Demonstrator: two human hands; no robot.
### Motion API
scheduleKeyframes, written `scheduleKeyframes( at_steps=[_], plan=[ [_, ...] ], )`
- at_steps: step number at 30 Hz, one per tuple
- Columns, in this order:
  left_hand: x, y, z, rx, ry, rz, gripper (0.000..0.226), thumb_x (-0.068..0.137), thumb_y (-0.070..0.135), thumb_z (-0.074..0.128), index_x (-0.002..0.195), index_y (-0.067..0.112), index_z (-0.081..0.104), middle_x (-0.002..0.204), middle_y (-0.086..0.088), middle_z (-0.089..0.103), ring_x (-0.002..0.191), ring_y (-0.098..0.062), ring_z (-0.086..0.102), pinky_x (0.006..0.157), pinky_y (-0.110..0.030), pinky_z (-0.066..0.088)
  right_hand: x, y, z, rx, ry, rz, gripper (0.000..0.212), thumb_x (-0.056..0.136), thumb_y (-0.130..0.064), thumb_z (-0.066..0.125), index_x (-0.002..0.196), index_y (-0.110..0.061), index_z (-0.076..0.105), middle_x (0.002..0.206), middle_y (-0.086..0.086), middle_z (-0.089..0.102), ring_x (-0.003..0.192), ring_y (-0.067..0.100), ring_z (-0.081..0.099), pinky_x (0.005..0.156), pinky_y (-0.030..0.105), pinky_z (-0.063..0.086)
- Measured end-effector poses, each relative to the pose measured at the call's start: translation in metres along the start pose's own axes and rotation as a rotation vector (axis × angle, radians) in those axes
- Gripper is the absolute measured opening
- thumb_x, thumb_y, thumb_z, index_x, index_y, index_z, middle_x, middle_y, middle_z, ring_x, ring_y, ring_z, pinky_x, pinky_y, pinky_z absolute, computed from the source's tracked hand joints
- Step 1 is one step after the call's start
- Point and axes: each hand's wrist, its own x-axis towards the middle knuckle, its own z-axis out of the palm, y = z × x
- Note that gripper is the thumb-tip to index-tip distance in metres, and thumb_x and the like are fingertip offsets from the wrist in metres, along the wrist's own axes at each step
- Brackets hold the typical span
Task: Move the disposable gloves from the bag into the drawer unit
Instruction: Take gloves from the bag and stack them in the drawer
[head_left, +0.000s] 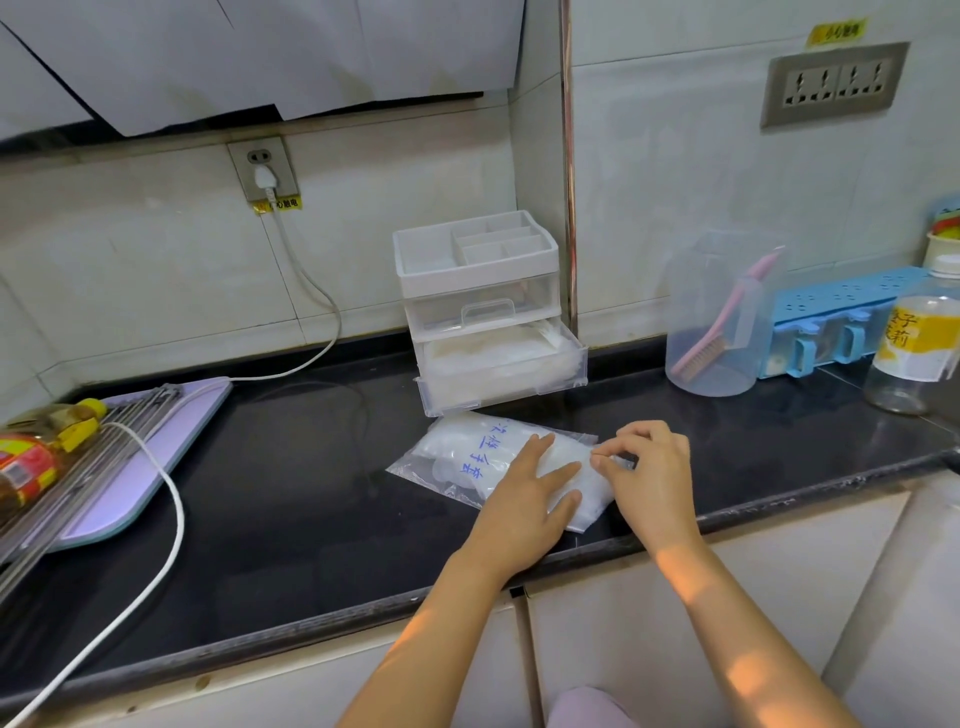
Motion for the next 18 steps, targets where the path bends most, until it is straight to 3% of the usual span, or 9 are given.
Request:
scheduleKeyframes(
  at_steps=[6, 9, 13, 15, 18],
  plan=[
    [0.001, 0.001, -0.001, -0.013, -0.007, -0.033, 0.043, 0.101, 0.040, 0.037, 0.142, 0.027, 0.045, 0.160, 0.011, 0.007, 0.147, -0.006, 0.003, 0.116, -0.026, 0.015, 0.003, -0.004, -0.024, 0.113, 0.037, 0.015, 0.013, 0.086, -0.010, 0.065, 0.083, -0.022, 0.068, 0.098, -0.005, 0.057, 0.089, 0.006, 0.053, 0.071, 0.013, 0.036],
    [0.001, 0.002, -0.002, -0.018, -0.016, -0.035, 0.042, 0.102, 0.037, 0.037, 0.142, 0.026, 0.046, 0.160, 0.010, 0.008, 0.146, -0.006, 0.003, 0.114, -0.021, 0.013, 0.003, 0.005, -0.040, 0.348, 0.118, 0.186, 0.010, 0.091, -0.010, 0.060, 0.094, -0.019, 0.065, 0.101, 0.001, 0.061, 0.090, 0.009, 0.058, 0.072, 0.016, 0.040],
    [0.000, 0.002, -0.002, -0.005, -0.031, -0.042, 0.043, 0.102, 0.039, 0.035, 0.142, 0.026, 0.045, 0.159, 0.010, 0.009, 0.146, -0.005, 0.002, 0.115, -0.024, 0.014, 0.001, 0.021, -0.055, 0.747, 0.169, 0.526, 0.014, 0.094, -0.019, 0.057, 0.107, -0.015, 0.060, 0.109, 0.007, 0.062, 0.110, 0.023, 0.059, 0.090, 0.030, 0.046],
    [0.001, 0.001, 0.000, -0.004, -0.033, -0.043, 0.043, 0.102, 0.039, 0.035, 0.142, 0.026, 0.045, 0.159, 0.010, 0.009, 0.146, -0.005, 0.001, 0.115, -0.023, 0.013, -0.002, 0.020, -0.060, 0.863, 0.132, 0.635, 0.022, 0.092, -0.031, 0.062, 0.104, -0.013, 0.061, 0.105, 0.007, 0.064, 0.103, 0.020, 0.063, 0.085, 0.027, 0.048],
    [0.001, 0.001, 0.000, 0.003, -0.036, -0.048, 0.044, 0.102, 0.040, 0.035, 0.142, 0.026, 0.045, 0.160, 0.009, 0.010, 0.146, -0.005, 0.001, 0.115, -0.023, 0.012, -0.005, 0.010, -0.058, 0.777, -0.024, 0.649, 0.022, 0.086, -0.033, 0.068, 0.089, -0.011, 0.068, 0.093, 0.006, 0.069, 0.090, 0.016, 0.065, 0.079, 0.027, 0.051]
  ],
)
